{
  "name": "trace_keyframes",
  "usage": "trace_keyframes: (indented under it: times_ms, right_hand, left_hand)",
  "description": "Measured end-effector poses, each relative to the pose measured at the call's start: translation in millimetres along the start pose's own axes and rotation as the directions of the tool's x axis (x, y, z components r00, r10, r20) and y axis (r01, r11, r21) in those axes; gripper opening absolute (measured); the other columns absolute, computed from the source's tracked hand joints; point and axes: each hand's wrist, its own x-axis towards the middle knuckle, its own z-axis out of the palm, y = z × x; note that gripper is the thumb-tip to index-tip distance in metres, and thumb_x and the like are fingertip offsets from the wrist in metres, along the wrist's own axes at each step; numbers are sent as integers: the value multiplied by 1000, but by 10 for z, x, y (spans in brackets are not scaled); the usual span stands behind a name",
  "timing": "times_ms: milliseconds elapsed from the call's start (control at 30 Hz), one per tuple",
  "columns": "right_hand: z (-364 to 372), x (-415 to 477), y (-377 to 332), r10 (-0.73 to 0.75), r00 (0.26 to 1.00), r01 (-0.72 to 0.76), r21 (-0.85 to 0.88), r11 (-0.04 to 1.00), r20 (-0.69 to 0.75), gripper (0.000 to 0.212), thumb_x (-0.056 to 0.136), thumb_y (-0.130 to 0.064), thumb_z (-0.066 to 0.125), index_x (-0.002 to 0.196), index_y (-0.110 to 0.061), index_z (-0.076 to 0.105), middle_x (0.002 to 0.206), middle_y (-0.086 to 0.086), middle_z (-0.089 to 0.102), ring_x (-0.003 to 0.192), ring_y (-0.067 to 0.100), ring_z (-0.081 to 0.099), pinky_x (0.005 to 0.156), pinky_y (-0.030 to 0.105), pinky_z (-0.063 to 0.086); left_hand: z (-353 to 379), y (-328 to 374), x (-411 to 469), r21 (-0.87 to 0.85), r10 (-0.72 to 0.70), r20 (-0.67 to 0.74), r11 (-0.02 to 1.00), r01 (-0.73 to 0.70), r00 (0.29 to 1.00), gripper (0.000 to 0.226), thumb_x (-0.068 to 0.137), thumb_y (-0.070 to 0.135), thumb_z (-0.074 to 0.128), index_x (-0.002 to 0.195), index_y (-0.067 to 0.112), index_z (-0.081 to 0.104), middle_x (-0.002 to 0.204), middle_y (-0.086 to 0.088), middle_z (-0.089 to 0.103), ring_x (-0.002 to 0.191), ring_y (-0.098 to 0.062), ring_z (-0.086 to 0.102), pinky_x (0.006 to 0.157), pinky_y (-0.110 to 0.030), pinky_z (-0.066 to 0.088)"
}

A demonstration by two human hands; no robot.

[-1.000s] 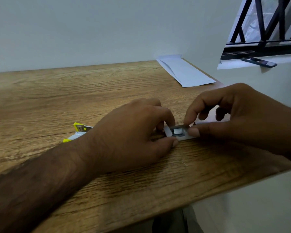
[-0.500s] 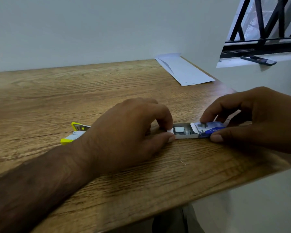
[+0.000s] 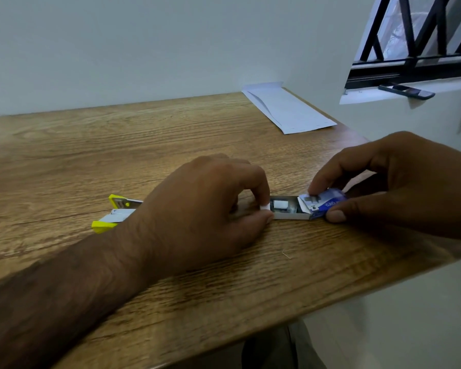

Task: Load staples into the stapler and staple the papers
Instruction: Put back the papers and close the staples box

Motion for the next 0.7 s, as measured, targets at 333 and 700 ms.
trace_keyframes:
  times_ms: [333,700]
  right_hand:
    - [138,-4,-75,-8,998,10,35,999,-54,48,45,-69,71,92,-58,76,91,-30,75,74,1,74,64,20,55]
    - [256,40,-205,-29,997,33,62,998,-74,43,49,-55,82,91,-53,77,88,-29,76,78,0,75,73,24,65]
  left_hand:
    - [12,22,-7,-21,-50,-23,999,50,998,11,84,40,75,88,30,77,83,10,77,77,-10,65,71,-39,54]
    - [13,91,7,-57,-176,-5,983,176,984,15,80,46,79,88,33,79,83,13,72,86,-10,62,76,-39,52]
